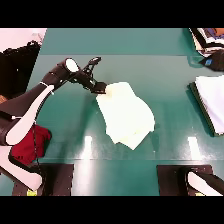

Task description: Fold the shirts.

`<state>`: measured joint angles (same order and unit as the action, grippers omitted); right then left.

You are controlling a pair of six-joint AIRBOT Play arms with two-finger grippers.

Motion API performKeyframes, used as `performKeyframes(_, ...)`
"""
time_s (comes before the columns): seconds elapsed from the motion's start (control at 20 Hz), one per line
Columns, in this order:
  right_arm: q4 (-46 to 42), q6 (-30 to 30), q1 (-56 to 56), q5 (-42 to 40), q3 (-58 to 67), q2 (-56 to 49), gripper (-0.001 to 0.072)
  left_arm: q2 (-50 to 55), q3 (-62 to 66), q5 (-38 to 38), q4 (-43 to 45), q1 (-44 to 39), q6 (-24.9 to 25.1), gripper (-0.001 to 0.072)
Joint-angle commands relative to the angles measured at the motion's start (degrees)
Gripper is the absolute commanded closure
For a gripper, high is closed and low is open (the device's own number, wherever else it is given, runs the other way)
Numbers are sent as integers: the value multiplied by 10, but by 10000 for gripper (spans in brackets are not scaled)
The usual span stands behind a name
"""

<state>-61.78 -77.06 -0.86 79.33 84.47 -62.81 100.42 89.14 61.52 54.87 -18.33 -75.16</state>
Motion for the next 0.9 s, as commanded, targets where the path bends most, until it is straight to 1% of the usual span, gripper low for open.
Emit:
performKeyframes(0.0,-26,-5,0,70,-49,-43,693,0,44,40,-1,18,0,681)
performKeyframes(0.05,-23,-5,1,56,-94,-49,691,-4,59,51,5,22,0,681)
performKeyframes(0.1,-21,-6,3,41,-140,-55,670,-8,69,57,13,25,1,681)
performKeyframes(0.2,-4,-6,19,0,-240,-72,254,-12,86,69,22,25,1,681)
performKeyframes(0.25,25,-5,30,-20,-280,-87,201,-13,86,68,21,25,1,681)
performKeyframes(0.35,73,7,64,-71,-341,-125,213,-13,86,68,21,25,1,681)
performKeyframes(0.4,99,24,88,-103,-358,-144,260,-13,86,69,21,25,1,681)
performKeyframes(0.55,156,33,147,-179,-364,-190,268,-13,86,71,21,25,1,681)
performKeyframes(0.65,155,33,176,-183,-343,-215,283,-13,86,73,22,25,1,681)
performKeyframes(0.7,150,33,186,-182,-333,-225,316,-13,86,74,22,25,1,681)
performKeyframes(0.75,151,40,191,-182,-322,-231,525,-14,86,75,22,25,1,682)
performKeyframes(0.8,150,45,194,-183,-314,-232,660,-17,87,76,24,25,0,682)
performKeyframes(0.85,149,46,193,-183,-304,-228,696,-23,89,76,31,25,-1,682)
